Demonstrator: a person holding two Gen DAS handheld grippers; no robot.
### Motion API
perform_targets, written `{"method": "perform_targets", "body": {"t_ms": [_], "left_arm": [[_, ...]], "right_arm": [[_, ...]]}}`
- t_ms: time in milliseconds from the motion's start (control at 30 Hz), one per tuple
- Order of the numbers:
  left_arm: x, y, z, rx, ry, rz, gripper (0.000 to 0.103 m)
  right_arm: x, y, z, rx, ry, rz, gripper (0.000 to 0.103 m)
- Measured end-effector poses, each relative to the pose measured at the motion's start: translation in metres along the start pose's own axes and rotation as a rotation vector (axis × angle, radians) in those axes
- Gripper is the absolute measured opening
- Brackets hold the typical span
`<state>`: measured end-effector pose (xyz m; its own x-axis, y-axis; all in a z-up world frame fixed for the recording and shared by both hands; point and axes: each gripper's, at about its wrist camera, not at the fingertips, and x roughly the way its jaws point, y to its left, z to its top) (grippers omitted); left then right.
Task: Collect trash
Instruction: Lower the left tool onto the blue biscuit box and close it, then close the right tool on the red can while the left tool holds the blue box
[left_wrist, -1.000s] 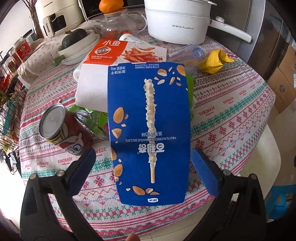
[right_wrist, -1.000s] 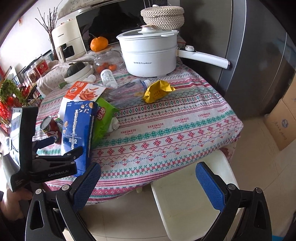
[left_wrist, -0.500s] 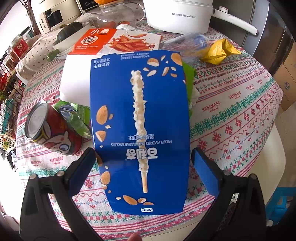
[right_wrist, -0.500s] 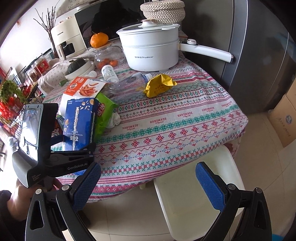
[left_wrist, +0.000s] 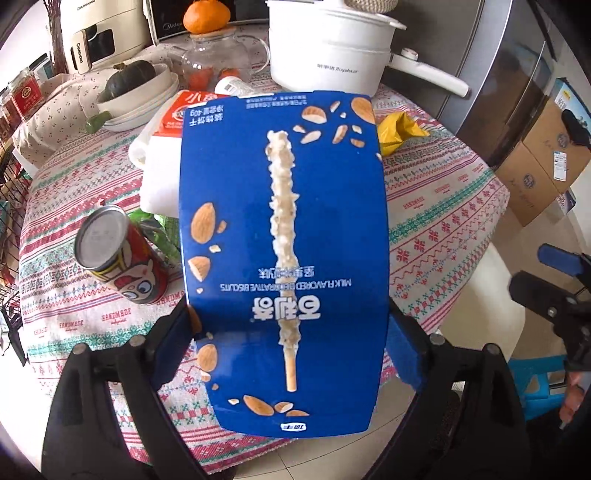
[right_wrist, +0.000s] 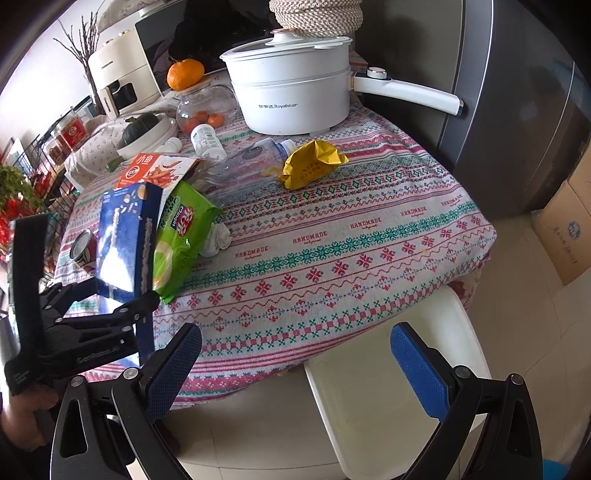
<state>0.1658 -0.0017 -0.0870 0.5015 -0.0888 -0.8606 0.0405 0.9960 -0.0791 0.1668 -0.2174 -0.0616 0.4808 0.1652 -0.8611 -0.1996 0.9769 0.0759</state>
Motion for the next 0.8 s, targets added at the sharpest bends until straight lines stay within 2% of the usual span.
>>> {"method": "perform_targets", "body": {"t_ms": [100, 200, 333, 433, 600, 800], "left_arm": [[-0.037, 0.015, -0.007, 0.013, -0.084, -0.009, 0.092], [-0.062, 0.044, -0.014, -0.026, -0.134, -0.002, 0.092], [-0.079, 0.093, -0.023, -0.131, -0.163, 0.024, 0.092], [-0.086, 0.125, -0.032, -0.194, -0.175, 0.054, 0.092], [-0.096, 0.155, -0.046, -0.255, -0.186, 0.078, 0.092], [-0.109, 0.182, -0.056, -0.296, -0.208, 0.114, 0.092]], "right_arm": [[0.005, 0.01, 0.006, 0.001, 0.002, 0.02, 0.103], [0.011, 0.027, 0.013, 0.003, -0.003, 0.051, 0.103], [0.021, 0.064, 0.021, 0.013, -0.001, 0.144, 0.102], [0.027, 0.108, 0.024, -0.039, -0.007, 0.192, 0.098], [0.036, 0.185, 0.023, -0.162, -0.04, 0.241, 0.095], [0.062, 0.242, 0.024, -0.216, -0.041, 0.268, 0.09]]}}
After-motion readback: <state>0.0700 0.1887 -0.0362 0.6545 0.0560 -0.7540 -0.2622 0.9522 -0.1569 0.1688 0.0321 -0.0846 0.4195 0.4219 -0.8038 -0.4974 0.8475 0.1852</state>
